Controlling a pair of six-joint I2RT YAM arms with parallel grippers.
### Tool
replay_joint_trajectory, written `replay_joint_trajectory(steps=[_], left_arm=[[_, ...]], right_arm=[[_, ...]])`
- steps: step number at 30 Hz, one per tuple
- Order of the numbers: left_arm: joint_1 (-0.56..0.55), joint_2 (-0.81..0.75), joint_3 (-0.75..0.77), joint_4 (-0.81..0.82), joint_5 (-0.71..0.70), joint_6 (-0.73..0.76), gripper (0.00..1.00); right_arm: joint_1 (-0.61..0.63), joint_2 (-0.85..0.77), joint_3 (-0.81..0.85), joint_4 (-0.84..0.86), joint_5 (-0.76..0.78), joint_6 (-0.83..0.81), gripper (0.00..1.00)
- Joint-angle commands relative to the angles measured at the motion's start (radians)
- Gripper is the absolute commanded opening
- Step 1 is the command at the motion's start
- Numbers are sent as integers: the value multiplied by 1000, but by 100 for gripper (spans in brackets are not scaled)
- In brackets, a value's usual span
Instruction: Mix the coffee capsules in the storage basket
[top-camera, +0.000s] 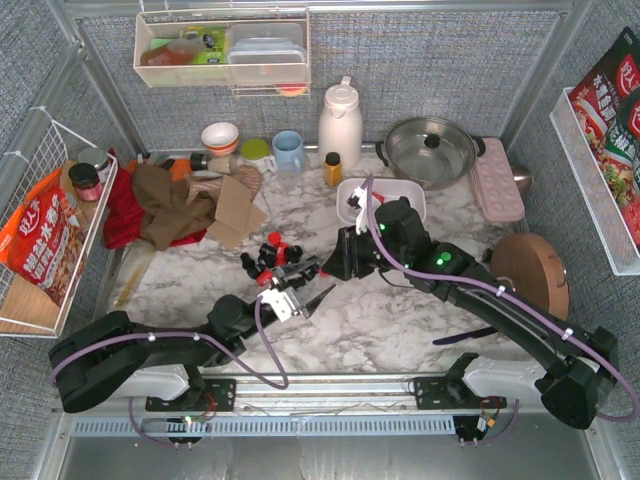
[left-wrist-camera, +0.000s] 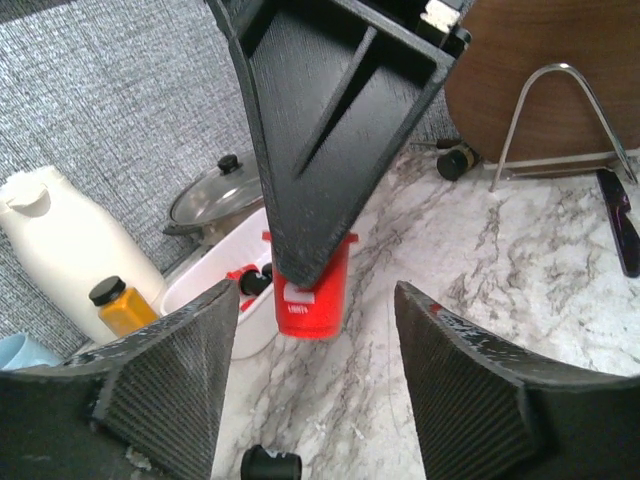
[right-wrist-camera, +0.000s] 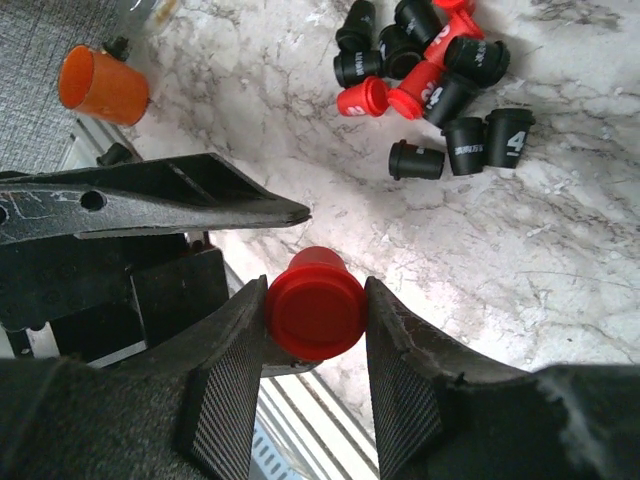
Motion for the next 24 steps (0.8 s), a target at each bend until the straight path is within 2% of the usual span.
replay_joint_trajectory(steps=[1,2,4,5,8,12,14,18,21,24], left_arm=[[1,-49,-29,-53,-28,-23,75],[0,-65,-43,-58,-44,-31,80],[0,-109,-70,-71,-93,-59,97],[0,-132,-83,-86,-125,-80,99],[0,-216,-94,-212,-248,-174,99],[0,-330,21,-650,-502,-366,99],[0,-355,74,-840,-679,-502,99],[3,-387,117,-1109,-893,-687,99],[15,-411,131,-1280,-974,-845,99],[44,-428,126,-1332,-913,-889,99]], right_arm=[[0,-4,22,0,76,-40,41],[-1,-3,29,-10,107,-58,41],[-4,5,48,-34,187,-102,41],[-8,11,57,-42,233,-126,41],[-34,47,83,-42,362,-191,41],[-82,129,113,7,522,-272,41],[-123,187,131,38,556,-291,42],[-217,316,177,113,569,-292,42],[-281,439,236,140,565,-281,42],[-329,544,308,128,550,-268,49]])
